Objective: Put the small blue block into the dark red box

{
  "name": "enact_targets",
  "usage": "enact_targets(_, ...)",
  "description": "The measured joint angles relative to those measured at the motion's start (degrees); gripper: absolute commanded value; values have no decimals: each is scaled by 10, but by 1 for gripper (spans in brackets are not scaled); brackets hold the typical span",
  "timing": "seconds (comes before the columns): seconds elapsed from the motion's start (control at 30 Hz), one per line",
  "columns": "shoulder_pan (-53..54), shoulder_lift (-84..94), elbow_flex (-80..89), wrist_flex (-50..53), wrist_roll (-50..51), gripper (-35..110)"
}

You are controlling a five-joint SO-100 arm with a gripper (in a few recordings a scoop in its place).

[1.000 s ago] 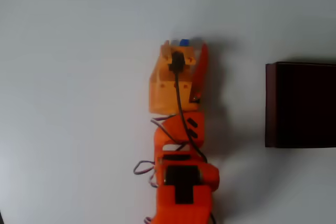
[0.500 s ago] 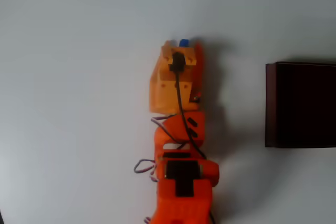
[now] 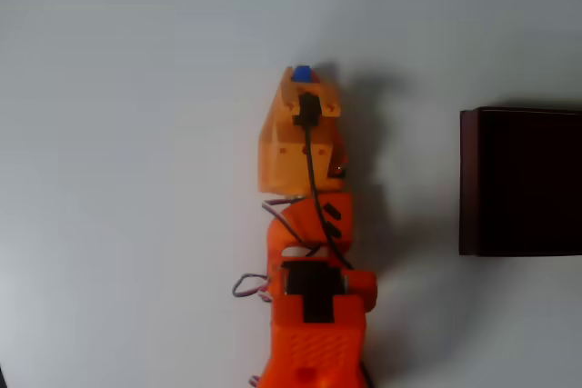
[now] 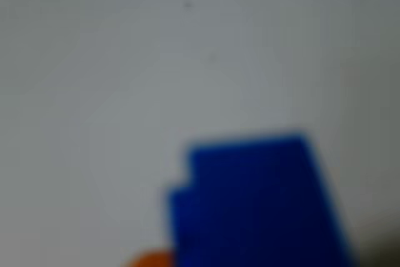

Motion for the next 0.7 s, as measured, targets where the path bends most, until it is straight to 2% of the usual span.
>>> enact_targets(0.17, 13, 80, 54, 51, -32, 0)
enact_targets(0.3, 33, 265, 132, 200, -91, 0)
enact_targets(0.4, 47, 464, 146, 399, -155, 0)
enact_targets(0.53, 80, 717, 81, 750, -256, 0)
enact_targets(0.63, 118, 790, 30, 958, -306, 0)
enact_targets(0.7, 143, 802, -2, 1059, -341, 0)
